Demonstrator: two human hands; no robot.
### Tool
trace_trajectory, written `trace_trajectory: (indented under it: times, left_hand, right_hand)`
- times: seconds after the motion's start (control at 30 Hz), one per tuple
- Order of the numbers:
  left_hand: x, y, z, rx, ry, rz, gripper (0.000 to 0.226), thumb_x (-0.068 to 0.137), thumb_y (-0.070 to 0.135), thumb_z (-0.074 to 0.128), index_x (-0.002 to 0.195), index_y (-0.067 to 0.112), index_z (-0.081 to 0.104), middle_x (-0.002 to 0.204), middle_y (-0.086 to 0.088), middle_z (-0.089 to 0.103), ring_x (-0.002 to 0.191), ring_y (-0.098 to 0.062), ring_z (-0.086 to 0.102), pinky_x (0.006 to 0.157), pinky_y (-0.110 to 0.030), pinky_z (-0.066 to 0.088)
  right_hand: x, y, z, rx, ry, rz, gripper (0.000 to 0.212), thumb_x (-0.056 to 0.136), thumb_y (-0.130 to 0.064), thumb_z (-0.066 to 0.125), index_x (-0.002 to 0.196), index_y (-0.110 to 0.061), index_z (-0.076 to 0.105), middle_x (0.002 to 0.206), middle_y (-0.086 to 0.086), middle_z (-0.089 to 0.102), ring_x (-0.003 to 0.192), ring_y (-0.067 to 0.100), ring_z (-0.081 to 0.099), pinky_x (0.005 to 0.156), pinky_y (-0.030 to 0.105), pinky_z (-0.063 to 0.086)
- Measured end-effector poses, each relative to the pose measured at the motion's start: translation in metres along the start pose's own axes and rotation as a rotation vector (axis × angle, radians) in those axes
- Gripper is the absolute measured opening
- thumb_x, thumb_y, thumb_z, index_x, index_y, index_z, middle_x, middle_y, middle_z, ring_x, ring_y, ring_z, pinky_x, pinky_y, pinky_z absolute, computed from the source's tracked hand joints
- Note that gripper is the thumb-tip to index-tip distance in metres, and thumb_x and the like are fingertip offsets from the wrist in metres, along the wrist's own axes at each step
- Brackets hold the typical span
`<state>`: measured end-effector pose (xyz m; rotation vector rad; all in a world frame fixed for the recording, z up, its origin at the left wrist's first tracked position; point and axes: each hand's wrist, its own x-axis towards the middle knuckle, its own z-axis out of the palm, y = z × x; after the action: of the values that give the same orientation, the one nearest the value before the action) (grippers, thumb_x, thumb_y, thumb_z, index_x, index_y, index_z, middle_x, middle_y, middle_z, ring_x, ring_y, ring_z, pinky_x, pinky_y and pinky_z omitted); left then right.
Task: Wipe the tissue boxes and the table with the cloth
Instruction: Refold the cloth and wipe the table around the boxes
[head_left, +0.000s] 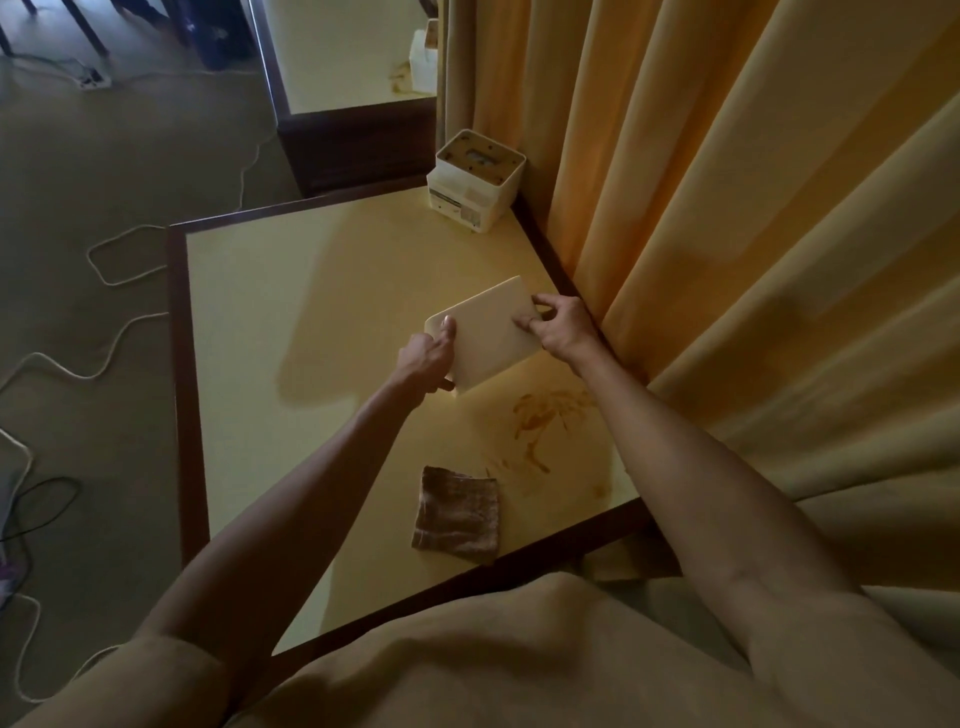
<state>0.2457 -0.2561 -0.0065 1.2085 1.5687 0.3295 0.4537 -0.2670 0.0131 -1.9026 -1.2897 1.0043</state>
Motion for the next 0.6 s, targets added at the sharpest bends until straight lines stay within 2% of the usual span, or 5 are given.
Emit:
trace_trajectory:
  times: [0.17,0.4,0.5,0.57,0.6]
  left_hand:
    - [0.009,-0.002,-0.001,-0.023,-0.054,-0.03,0.066,0.104,0.056,0.038,0.126,-0.004,0.055,0.121,-0.019,0.066,0.087,-0.029,0.074,0.069,-0.034,0.057]
    - [0.017,-0.008,-0.002,-0.036,-0.007,-0.038,0.07,0.102,0.061,0.039,0.112,-0.004,0.061,0.113,-0.02,0.069,0.087,-0.029,0.072,0.054,-0.027,0.047]
    - [0.01,-0.02,-0.006,-0.056,-0.005,-0.037,0.069,0.102,0.062,0.037,0.109,-0.003,0.062,0.113,-0.022,0.068,0.1,-0.034,0.07,0.075,-0.038,0.058]
    - [-0.001,-0.036,-0.003,0.05,0.028,0.022,0.059,0.105,0.053,0.04,0.115,-0.001,0.062,0.118,-0.02,0.068,0.106,-0.035,0.067,0.092,-0.044,0.057]
    - [-0.011,-0.047,0.0,0.131,0.058,0.079,0.049,0.106,0.044,0.045,0.122,0.001,0.062,0.122,-0.017,0.068,0.107,-0.032,0.067,0.094,-0.04,0.055]
  right_hand:
    - [0.016,0.001,0.004,-0.071,-0.035,0.036,0.064,0.091,-0.034,0.076,0.145,-0.008,0.054,0.145,0.015,0.057,0.125,0.027,0.06,0.104,0.038,0.052]
    - [0.021,-0.001,0.01,-0.125,-0.021,0.018,0.062,0.095,-0.039,0.071,0.145,-0.006,0.053,0.144,0.015,0.056,0.127,0.028,0.057,0.094,0.028,0.045]
    - [0.008,0.01,0.015,-0.158,0.161,-0.049,0.048,0.099,-0.045,0.063,0.13,-0.007,0.061,0.125,0.013,0.062,0.109,0.027,0.063,0.089,0.035,0.056]
    - [-0.017,0.028,0.023,-0.161,0.39,-0.153,0.026,0.103,-0.033,0.059,0.109,-0.009,0.065,0.111,0.01,0.061,0.095,0.023,0.063,0.078,0.039,0.061]
    - [-0.036,0.039,0.029,-0.176,0.467,-0.206,0.018,0.103,-0.025,0.058,0.101,-0.009,0.064,0.105,0.009,0.061,0.091,0.022,0.061,0.075,0.039,0.061]
